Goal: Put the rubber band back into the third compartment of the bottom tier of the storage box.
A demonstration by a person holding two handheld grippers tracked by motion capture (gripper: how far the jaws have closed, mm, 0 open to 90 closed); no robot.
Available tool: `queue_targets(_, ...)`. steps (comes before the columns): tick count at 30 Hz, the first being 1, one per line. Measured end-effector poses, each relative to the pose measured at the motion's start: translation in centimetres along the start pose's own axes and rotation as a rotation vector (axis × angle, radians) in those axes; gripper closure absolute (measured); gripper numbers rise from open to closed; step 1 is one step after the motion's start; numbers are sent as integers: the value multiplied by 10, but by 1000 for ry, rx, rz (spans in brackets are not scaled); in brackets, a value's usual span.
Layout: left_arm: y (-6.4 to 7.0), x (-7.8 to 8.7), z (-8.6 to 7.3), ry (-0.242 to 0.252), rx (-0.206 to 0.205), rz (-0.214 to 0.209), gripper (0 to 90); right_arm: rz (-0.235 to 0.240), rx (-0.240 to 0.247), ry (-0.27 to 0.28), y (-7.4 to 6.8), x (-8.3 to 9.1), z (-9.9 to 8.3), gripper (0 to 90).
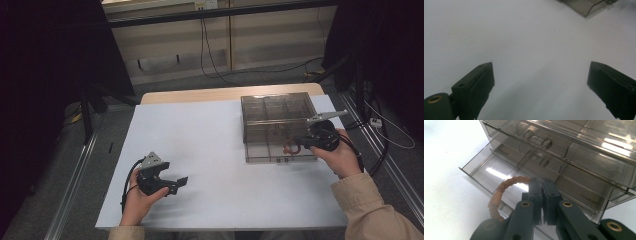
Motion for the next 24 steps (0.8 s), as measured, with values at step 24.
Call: queue_targets(24,1,-1,0,-1,-1,0,74,-31,-22,-10,13,1,-2,876)
Point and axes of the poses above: each handheld gripper's, and its own axes: x roughly backward along the jaws, z roughly out of its top, y roughly to its right, the point moved 7 cm from there along -x, roughly forward along the jaws, and after that the axes turned 3 degrees about z, right-handed, at the moved point
